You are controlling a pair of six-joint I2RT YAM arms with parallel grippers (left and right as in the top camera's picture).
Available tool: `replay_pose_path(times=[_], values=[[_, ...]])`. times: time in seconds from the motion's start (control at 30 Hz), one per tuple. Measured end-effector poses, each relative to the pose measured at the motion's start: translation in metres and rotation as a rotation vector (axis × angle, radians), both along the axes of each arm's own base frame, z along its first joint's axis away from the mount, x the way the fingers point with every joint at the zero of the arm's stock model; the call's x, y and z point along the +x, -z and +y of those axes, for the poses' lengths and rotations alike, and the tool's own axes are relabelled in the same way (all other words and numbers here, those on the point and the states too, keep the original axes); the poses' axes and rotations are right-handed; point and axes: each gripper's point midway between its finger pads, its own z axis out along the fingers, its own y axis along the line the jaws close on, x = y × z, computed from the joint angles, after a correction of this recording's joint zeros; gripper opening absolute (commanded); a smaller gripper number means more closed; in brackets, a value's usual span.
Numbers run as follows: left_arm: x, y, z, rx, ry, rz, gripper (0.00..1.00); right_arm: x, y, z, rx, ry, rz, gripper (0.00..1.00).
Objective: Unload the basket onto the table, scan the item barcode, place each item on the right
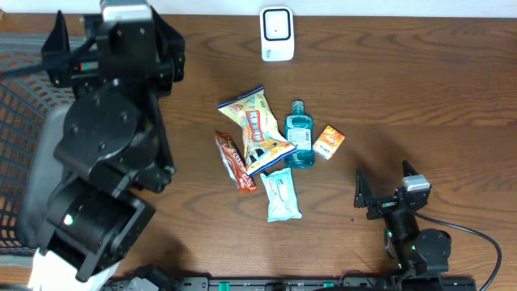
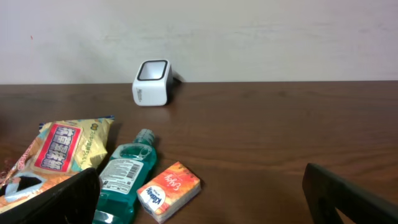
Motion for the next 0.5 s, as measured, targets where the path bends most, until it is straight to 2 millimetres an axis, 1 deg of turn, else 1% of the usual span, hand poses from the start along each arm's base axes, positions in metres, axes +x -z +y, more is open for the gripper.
replay_pose_path(times=[0.1,0.2,0.37,0.5], values=[[-0.005,0.005,0.001,0.003,0.021,0.000,0.99,0.000,0.000,0.000,0.000,0.000,0.000,0.99],[-0.007,0.010,0.007,0.007,0.027,0.001,0.99,0.000,0.000,0.000,0.000,0.000,0.000,0.99],[-0.015,0.017,0.029,-0.001,0.007,-0.008,0.99,0.000,0.000,0.000,0.000,0.000,0.000,0.99],[-0.030,0.020,0.054,-0.045,-0.016,-0.045,0.99,0.000,0.000,0.000,0.000,0.000,0.000,0.99]])
